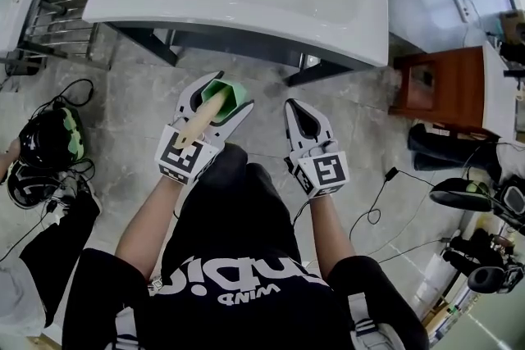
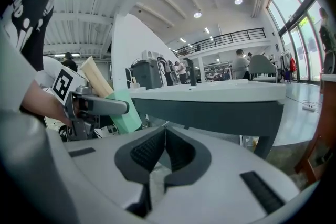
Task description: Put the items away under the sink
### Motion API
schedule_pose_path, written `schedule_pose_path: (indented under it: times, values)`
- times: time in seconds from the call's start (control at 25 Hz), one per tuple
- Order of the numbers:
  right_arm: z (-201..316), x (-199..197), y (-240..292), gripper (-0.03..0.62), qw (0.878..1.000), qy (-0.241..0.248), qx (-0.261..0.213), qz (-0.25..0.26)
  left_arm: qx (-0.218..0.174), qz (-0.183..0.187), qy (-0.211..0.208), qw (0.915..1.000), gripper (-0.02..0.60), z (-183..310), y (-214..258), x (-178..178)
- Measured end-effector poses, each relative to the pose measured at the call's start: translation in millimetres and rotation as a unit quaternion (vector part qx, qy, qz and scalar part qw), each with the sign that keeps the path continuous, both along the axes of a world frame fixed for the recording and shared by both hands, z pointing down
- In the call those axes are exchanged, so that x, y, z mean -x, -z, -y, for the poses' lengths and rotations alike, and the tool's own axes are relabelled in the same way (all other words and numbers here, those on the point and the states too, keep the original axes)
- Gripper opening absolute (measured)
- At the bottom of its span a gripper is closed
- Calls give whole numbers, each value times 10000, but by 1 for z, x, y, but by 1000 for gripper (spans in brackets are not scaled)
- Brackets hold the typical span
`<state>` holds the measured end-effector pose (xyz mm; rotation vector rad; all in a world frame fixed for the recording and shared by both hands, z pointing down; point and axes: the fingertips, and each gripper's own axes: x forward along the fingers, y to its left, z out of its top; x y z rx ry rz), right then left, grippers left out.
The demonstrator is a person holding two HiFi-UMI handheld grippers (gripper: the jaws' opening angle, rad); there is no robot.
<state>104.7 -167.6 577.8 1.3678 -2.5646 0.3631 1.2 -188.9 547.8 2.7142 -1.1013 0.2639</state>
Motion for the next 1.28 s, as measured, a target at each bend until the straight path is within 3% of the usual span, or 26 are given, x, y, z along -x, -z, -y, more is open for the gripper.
schedule_pose_path:
  times: [0.48,1.08,1.28]
  values:
    - [15,-11,-101,20,9985,-90,-527,79,-126,-86,-108,9998,330,6,-108,-7]
    - [25,-17,-226,20,9910,179,-1319,159,-388,-245,-253,9986,327,8,-235,-26]
    - [22,-16,-249,20,9888,211,-1471,127,-505,-185,-200,9984,327,4,-258,-24]
